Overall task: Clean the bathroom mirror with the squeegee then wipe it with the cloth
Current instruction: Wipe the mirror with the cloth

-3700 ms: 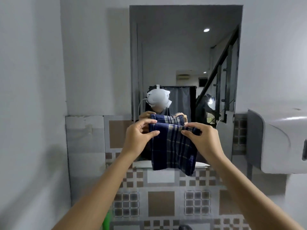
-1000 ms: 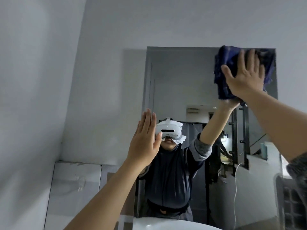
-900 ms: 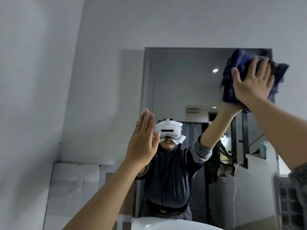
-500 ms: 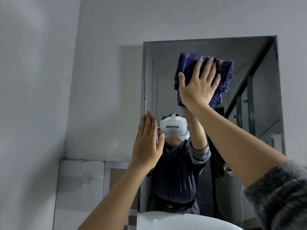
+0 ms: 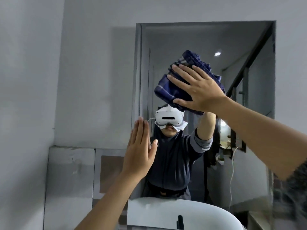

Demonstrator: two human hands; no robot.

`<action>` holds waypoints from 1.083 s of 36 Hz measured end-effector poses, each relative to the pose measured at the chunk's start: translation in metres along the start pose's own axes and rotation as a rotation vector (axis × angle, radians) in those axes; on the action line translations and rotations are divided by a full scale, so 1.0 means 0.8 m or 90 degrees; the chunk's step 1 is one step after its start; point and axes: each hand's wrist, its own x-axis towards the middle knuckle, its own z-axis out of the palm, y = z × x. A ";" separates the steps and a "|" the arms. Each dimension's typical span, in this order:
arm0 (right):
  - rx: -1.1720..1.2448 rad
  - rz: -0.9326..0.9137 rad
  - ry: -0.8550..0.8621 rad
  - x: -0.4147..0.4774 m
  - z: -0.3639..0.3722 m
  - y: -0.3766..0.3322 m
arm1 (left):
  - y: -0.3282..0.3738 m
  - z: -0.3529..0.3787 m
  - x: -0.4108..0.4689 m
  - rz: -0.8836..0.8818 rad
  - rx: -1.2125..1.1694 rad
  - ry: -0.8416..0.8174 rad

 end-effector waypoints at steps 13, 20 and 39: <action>0.133 0.619 0.134 -0.118 0.022 0.029 | -0.002 -0.020 0.010 0.009 0.016 0.014; 0.223 0.854 0.186 -0.114 0.030 -0.042 | -0.012 -0.060 0.105 0.087 0.056 0.034; 0.261 0.350 0.044 -0.039 0.031 -0.265 | -0.022 -0.107 0.204 0.124 -0.004 0.018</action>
